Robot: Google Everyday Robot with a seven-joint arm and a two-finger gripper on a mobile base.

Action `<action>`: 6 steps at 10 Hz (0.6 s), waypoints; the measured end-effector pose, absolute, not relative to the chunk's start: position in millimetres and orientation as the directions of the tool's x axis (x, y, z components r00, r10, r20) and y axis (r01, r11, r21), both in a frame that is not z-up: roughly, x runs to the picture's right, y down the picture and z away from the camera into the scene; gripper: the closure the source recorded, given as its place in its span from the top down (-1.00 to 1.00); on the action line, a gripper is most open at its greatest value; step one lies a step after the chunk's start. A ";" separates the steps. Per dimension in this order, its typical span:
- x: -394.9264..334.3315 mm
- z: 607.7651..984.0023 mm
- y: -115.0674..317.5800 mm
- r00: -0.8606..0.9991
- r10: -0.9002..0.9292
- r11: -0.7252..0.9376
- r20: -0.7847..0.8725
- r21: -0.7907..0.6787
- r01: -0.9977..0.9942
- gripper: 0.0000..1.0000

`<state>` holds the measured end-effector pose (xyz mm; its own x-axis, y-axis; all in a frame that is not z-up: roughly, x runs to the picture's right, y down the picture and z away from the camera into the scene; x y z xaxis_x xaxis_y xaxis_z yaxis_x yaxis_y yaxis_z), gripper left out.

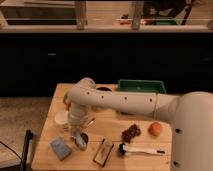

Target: Place towel in metal cup

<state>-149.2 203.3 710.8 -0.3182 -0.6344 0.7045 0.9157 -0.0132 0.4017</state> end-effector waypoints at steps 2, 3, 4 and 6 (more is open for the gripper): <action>-147.6 711.7 202.9 -0.297 -0.641 -0.007 0.708 0.381 0.924 -0.18; -146.5 712.0 202.7 -0.293 -0.642 -0.005 0.709 0.378 0.926 0.00; -144.8 712.4 202.3 -0.288 -0.642 -0.001 0.711 0.375 0.927 0.19; -142.6 714.1 201.8 -0.283 -0.639 0.006 0.716 0.372 0.928 0.52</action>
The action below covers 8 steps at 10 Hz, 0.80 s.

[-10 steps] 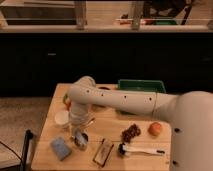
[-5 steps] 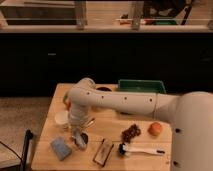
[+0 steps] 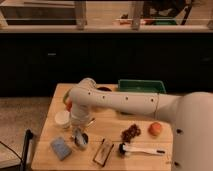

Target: Place towel in metal cup

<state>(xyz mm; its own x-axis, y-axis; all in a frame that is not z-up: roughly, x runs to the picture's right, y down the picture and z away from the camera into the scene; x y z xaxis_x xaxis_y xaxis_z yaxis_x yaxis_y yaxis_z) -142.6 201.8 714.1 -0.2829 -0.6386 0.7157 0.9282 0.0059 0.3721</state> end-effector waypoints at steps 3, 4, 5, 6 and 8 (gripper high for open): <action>-137.8 716.1 201.4 -0.288 -0.628 0.001 0.723 0.371 0.929 0.54; -136.9 716.8 201.3 -0.292 -0.626 -0.001 0.723 0.373 0.928 0.54; -136.4 717.3 201.2 -0.294 -0.624 -0.002 0.724 0.375 0.927 0.54; -136.0 717.8 200.5 -0.298 -0.622 -0.003 0.724 0.378 0.926 0.54; -135.4 718.2 197.8 -0.307 -0.621 -0.005 0.721 0.388 0.922 0.54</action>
